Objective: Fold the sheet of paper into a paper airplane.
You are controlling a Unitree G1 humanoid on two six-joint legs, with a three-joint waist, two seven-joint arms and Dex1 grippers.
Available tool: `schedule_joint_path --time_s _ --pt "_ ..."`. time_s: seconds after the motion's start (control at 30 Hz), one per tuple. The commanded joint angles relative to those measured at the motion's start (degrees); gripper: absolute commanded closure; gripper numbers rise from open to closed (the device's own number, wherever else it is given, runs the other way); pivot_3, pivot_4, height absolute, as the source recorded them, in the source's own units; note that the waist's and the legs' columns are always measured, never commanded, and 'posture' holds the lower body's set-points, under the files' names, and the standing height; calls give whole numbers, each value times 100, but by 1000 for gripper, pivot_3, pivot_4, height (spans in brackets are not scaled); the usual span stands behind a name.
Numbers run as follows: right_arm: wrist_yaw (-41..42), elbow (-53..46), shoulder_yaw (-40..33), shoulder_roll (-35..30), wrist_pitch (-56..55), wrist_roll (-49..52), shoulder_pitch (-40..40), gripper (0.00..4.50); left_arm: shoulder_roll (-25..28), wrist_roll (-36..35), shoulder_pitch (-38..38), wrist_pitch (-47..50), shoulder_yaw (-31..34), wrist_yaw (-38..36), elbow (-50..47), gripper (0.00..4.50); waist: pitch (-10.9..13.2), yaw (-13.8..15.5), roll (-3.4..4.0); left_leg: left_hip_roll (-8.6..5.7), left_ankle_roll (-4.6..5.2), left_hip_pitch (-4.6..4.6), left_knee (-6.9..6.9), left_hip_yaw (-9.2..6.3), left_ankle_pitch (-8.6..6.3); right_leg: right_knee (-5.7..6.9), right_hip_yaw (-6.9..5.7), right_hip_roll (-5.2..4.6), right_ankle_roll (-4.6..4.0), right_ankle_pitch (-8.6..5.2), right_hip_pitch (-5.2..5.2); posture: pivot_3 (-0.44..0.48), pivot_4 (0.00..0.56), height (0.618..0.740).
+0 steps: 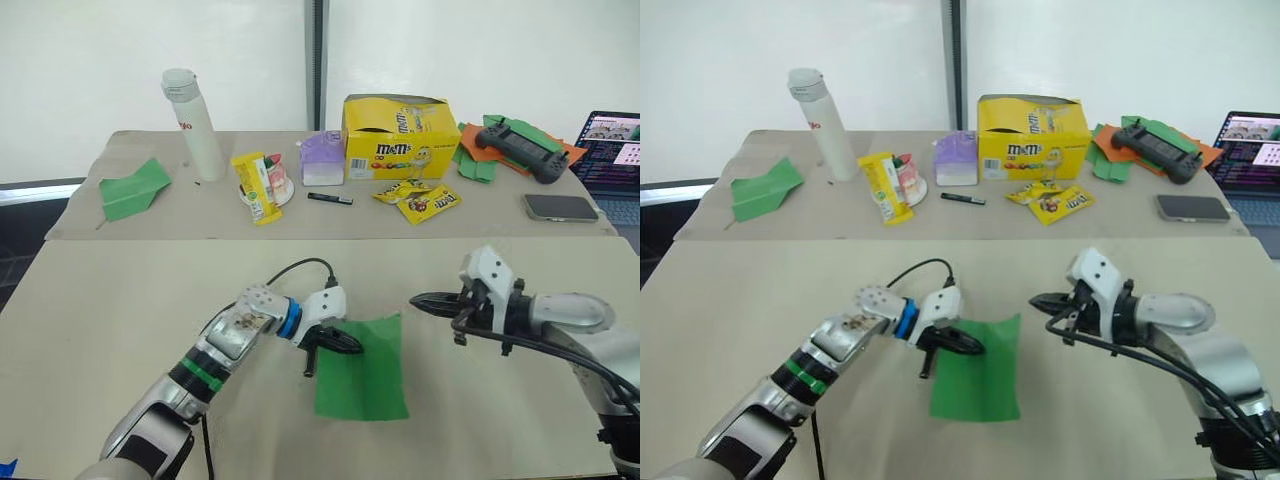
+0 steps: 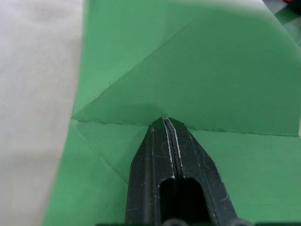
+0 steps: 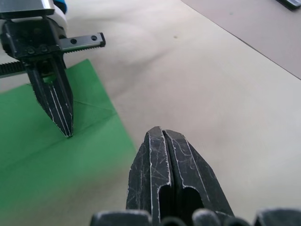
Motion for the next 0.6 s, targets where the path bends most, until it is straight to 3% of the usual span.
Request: schedule_joint_path --time_s 0.03,0.33,0.47,0.6 --pt "-169 -436 -341 -49 181 219 127 4500 -58 134 -45 193 -136 44 85 4476 0 4 0 0 0 0 0 -1 0 0 1 0 0 0 1 0 150 740" --pt "-1125 -876 -806 436 1434 831 682 4500 42 68 144 131 -11 50 -27 4476 -1 24 0 1 0 5 2 -7 0 1 1 -1 1 0 6 0 150 740" --pt "-1307 -1145 -1165 683 2340 1738 1116 3357 183 -382 459 -96 510 -97 -239 4500 -1 13 1 5 0 5 0 -9 0 2 2 0 0 0 3 0 150 740" --pt "-1657 -1182 -1250 910 2714 2046 1214 1861 316 -564 797 -155 754 -119 -387 4500 -2 -12 3 6 1 6 0 -9 0 7 5 0 -2 2 1 0 150 740"
